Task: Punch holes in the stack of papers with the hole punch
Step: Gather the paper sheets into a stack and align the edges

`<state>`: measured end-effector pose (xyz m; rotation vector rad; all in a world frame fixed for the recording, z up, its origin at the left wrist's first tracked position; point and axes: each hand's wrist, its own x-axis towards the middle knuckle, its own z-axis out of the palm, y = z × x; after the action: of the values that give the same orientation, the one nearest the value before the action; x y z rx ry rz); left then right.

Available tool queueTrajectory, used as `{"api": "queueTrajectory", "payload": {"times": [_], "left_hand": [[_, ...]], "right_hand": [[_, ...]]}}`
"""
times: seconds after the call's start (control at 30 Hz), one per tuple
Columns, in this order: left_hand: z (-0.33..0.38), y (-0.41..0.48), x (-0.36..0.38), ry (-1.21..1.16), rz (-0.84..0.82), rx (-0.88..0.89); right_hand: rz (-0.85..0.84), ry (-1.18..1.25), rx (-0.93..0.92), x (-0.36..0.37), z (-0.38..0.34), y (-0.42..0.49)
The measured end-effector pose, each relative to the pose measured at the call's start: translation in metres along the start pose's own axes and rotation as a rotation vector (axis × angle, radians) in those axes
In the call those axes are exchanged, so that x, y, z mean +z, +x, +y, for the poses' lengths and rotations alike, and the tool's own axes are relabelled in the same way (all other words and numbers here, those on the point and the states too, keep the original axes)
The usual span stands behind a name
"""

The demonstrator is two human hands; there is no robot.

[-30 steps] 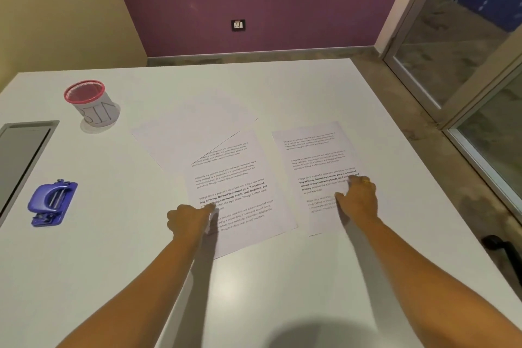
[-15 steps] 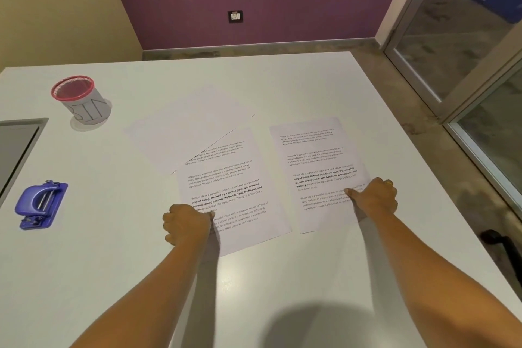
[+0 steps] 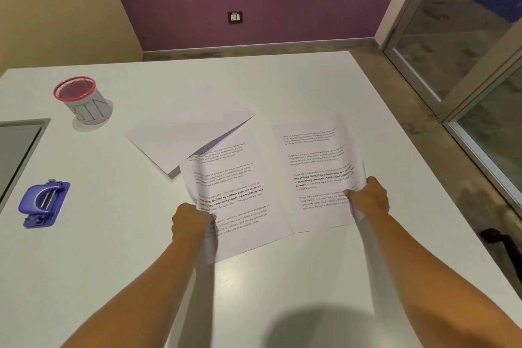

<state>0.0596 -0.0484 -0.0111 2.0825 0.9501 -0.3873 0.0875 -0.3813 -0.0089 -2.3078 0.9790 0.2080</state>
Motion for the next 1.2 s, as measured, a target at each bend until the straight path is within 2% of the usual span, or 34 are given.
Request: {"api": "queueTrajectory", "payload": {"times": [0.23,0.47,0.9,0.97,1.07,1.2], "left_hand": [[-0.014,-0.016,0.0,-0.131,0.006,0.126],[-0.023,-0.036,-0.007,-0.461,-0.172,0.122],[-0.028,-0.082,-0.028,-0.524,-0.434,0.321],[-0.026,-0.086,-0.03,-0.537,-0.441,0.33],[-0.025,-0.087,-0.034,-0.58,-0.442,0.318],[-0.029,-0.088,-0.038,-0.604,-0.457,0.28]], "right_hand": [[0.04,0.096,-0.102,0.0,0.007,-0.018],[0.09,0.167,-0.209,-0.017,0.014,-0.036],[0.199,0.615,-0.366,-0.063,-0.006,-0.091],[0.16,0.716,-0.348,-0.066,-0.009,-0.098],[-0.002,0.851,-0.279,-0.063,-0.01,-0.106],[-0.217,0.813,-0.222,-0.037,-0.006,-0.12]]}}
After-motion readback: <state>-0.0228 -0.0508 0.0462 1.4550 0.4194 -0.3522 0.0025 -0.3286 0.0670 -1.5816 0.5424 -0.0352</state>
